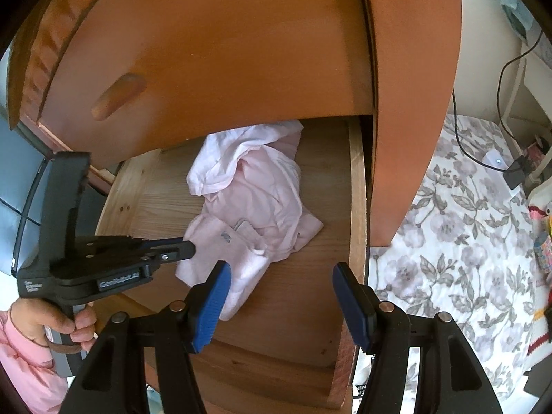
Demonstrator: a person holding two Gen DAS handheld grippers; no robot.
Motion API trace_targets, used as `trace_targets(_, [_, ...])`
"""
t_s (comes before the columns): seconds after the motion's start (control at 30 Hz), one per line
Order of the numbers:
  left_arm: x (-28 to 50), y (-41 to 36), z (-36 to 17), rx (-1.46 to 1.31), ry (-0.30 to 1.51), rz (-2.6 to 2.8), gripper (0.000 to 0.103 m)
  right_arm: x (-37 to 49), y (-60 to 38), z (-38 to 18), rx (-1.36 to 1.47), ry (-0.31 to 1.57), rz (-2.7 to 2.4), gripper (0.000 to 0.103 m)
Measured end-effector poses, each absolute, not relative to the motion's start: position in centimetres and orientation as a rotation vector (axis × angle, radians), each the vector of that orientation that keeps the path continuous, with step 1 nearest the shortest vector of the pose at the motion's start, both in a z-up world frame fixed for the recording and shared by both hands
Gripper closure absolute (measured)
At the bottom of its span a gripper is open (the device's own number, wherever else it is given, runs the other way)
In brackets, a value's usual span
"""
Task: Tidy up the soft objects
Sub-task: 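Move both open tools into the drawer toward the pink socks and shirt, then close the left tool on the pink sock while the right tool closes on the pink shirt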
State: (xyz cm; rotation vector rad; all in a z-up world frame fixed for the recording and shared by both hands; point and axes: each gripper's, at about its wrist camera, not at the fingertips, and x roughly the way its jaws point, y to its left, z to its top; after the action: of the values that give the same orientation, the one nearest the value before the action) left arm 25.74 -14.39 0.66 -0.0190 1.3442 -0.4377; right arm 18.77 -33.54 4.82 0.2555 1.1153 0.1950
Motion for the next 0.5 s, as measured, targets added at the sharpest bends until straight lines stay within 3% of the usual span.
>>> trace_targets(0.5, [22.7, -9.0, 5.0, -0.187, 1.138, -0.467, 0.095, 19.8, -32.2, 4.5, 0.209, 1.138, 0.194, 0.038])
